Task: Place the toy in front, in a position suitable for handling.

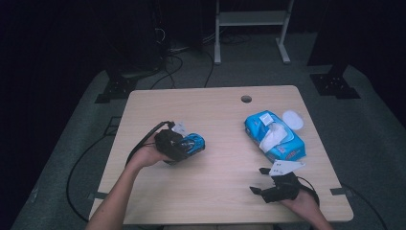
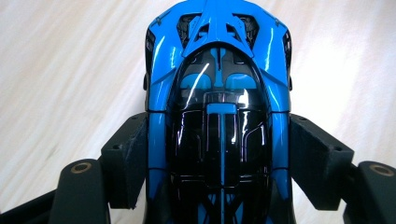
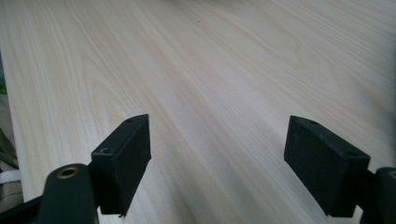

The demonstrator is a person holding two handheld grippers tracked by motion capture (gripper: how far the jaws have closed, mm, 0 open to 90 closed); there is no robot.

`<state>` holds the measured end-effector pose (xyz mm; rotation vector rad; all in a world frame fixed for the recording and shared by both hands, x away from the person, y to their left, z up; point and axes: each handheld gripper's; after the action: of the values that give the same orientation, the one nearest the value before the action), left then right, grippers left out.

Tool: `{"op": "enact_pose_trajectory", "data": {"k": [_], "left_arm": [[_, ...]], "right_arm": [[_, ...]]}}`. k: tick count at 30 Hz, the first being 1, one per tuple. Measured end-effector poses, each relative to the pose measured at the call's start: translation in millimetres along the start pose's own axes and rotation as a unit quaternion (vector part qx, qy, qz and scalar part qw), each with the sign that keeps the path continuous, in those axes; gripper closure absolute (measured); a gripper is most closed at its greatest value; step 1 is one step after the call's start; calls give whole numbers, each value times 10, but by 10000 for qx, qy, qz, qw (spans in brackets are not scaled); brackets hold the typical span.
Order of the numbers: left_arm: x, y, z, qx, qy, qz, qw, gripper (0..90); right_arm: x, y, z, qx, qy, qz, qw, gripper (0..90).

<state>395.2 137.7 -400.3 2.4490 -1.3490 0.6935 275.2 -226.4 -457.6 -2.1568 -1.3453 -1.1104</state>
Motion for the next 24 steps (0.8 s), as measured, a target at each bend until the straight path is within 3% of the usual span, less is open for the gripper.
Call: {"op": "enact_pose_trajectory", "data": {"k": [11,24], "left_arm": [[177,380,243,-293,-94,389,9988,282],[243,626,489,-590,-227,590,9963,282]], "right_arm": [[-31,35,-47,-66,36,61,10000,219],[-41,48,-45,-79,4,63,9999,218]]}}
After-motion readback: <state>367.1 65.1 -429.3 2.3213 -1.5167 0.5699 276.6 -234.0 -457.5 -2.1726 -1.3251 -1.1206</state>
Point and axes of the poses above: each handheld gripper's, and its own axes: z roughly forward along the jaws, x roughly out of its top, y roughly to its right, and after that the axes turned 10 degrees about -z, right-handed
